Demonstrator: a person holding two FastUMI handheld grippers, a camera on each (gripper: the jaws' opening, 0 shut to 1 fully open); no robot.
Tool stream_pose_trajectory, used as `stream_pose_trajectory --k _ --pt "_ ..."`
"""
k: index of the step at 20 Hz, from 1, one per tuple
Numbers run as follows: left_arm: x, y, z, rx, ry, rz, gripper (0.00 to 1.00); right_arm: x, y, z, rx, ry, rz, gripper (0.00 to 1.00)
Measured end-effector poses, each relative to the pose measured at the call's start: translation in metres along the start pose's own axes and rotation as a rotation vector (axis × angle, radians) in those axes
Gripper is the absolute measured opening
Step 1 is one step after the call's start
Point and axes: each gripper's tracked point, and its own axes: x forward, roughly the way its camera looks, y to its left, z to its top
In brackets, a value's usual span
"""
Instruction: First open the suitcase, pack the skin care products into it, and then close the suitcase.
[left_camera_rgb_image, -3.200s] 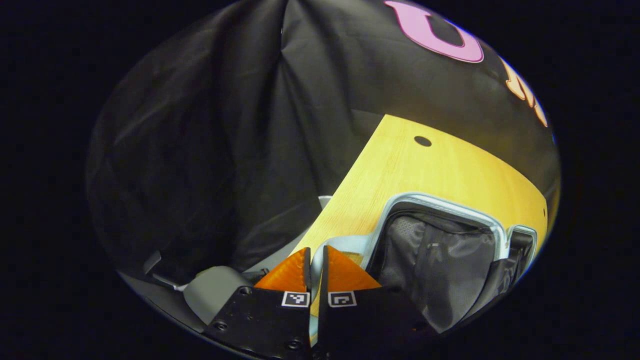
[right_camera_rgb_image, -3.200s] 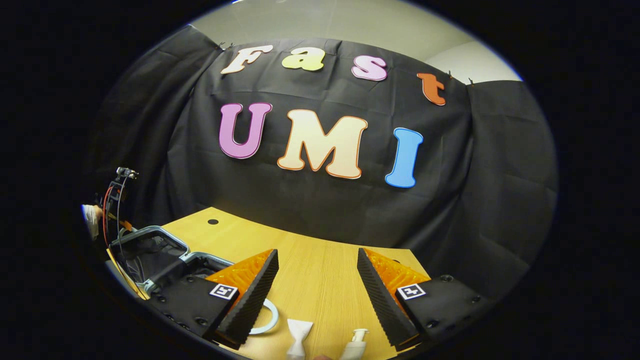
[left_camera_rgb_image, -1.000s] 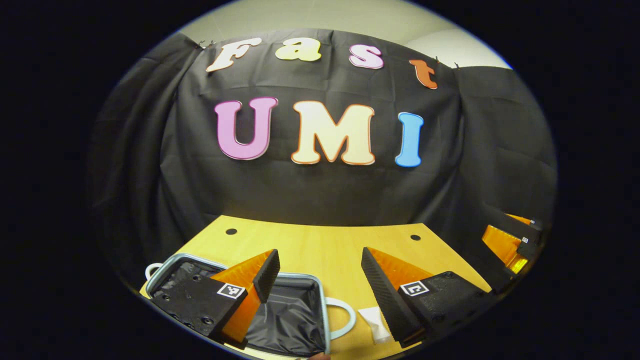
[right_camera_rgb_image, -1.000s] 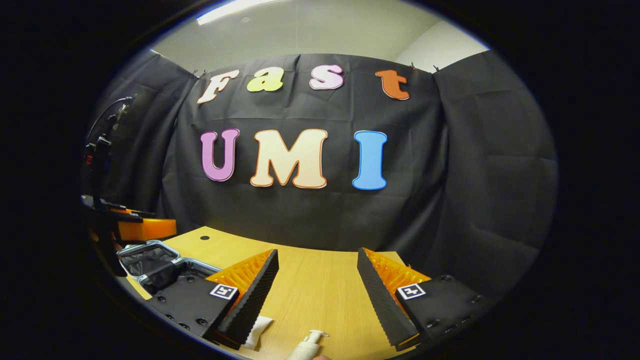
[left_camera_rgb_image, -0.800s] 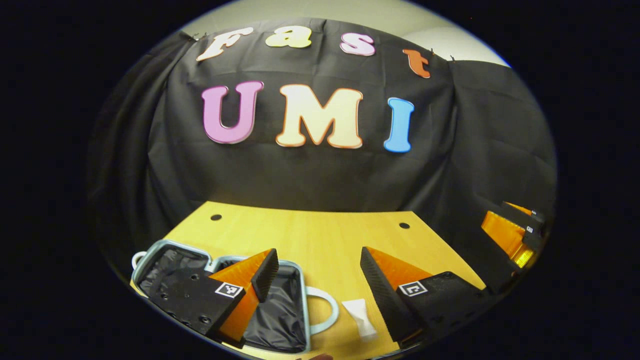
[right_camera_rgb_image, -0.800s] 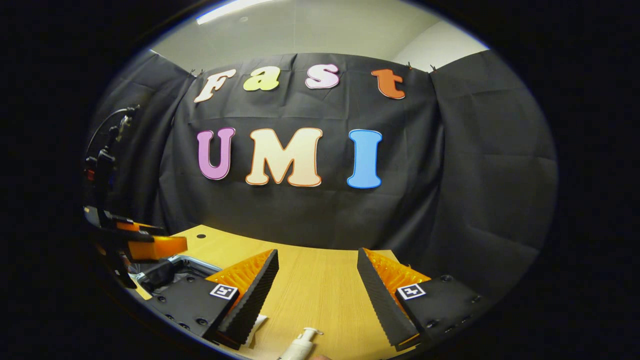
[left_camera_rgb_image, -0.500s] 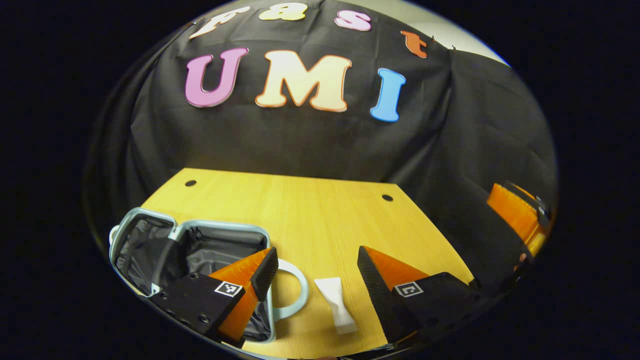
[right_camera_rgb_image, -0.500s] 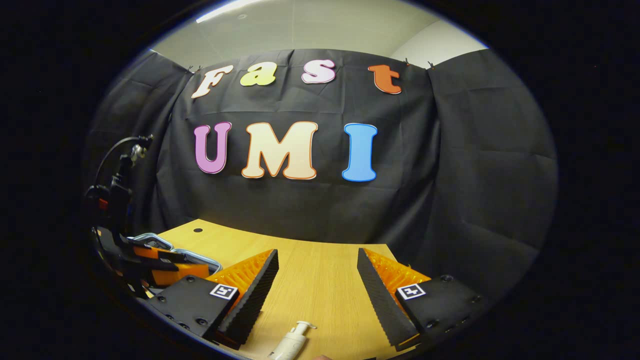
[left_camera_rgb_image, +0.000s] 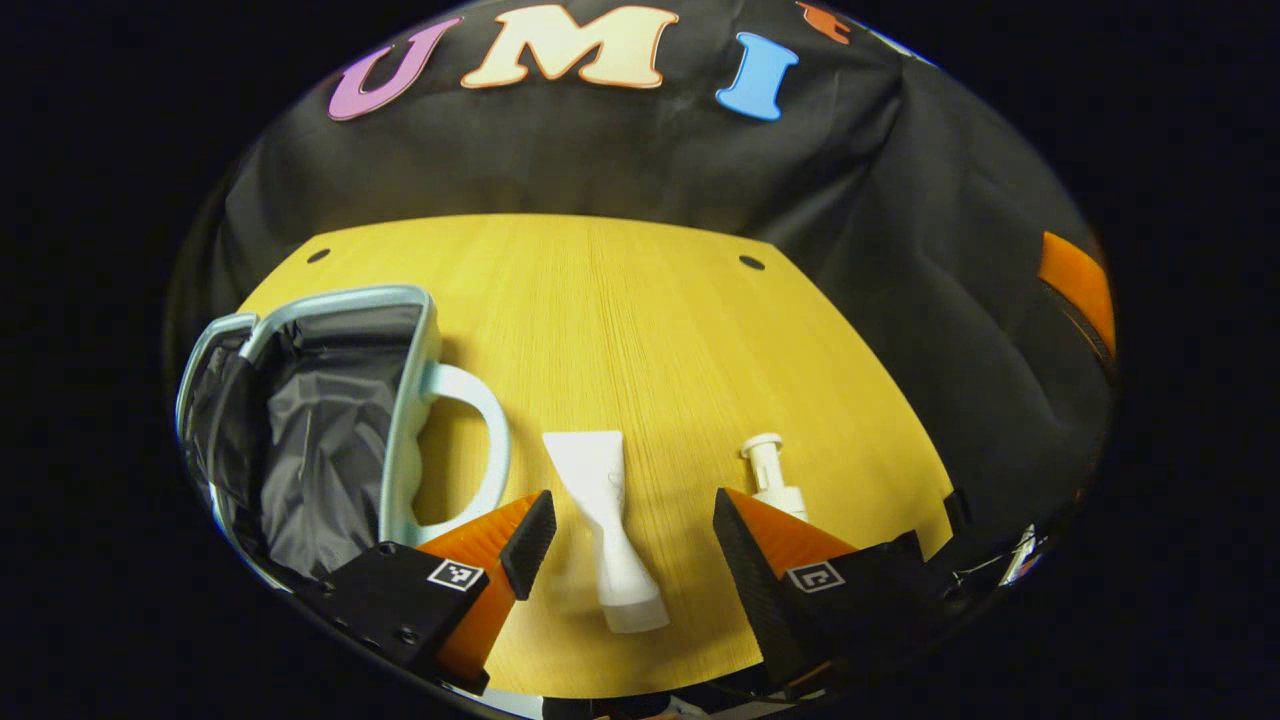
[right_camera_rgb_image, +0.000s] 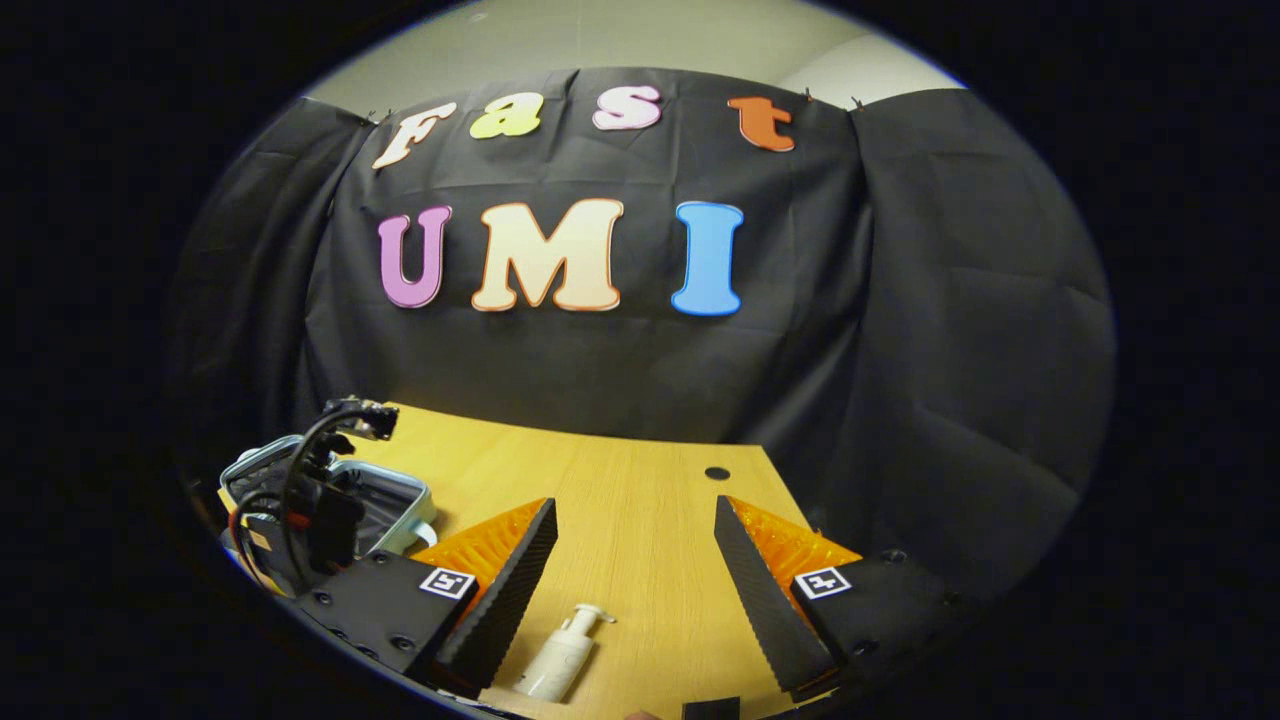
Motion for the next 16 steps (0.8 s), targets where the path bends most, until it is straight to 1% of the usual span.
stream_pose_trajectory --k 3,5,7,8,9,10,11,12,13,14,16 --pt "0.014 0.001 -0.016 -0.021 0.035 0.011 0.93 0.007 0.007 -0.038 0.034 0.12 0.032 1.0" --pt "0.024 0.007 -0.024 -0.019 0.054 0.03 0.89 0.012 0.01 -0.057 0.051 0.176 0.043 1.0" --pt "0.033 0.011 -0.037 -0.024 0.084 0.046 0.88 0.015 0.015 -0.075 0.056 0.231 0.059 1.0" --pt "0.034 0.015 -0.04 -0.027 0.093 0.065 0.87 0.018 0.019 -0.084 0.06 0.26 0.07 1.0" --pt "0.035 0.018 -0.035 -0.012 0.071 0.065 0.83 0.02 0.022 -0.095 0.062 0.296 0.073 1.0" --pt "0.037 0.017 -0.036 -0.008 0.069 0.058 0.77 0.023 0.024 -0.104 0.069 0.324 0.075 0.99" --pt "0.038 0.02 -0.036 -0.008 0.073 0.072 0.7 0.025 0.026 -0.112 0.081 0.351 0.076 0.99" --pt "0.04 0.025 -0.036 -0.005 0.066 0.084 0.46 0.028 0.028 -0.122 0.093 0.379 0.078 0.99" --pt "0.04 0.026 -0.035 -0.016 0.063 0.087 0.43 0.031 0.031 -0.13 0.106 0.407 0.082 0.99" --pt "0.041 0.025 -0.034 -0.028 0.052 0.081 0.29 0.033 0.036 -0.14 0.118 0.438 0.085 0.99" --pt "0.04 0.026 -0.034 -0.023 0.054 0.071 0.25 0.038 0.044 -0.162 0.142 0.504 0.091 1.0"
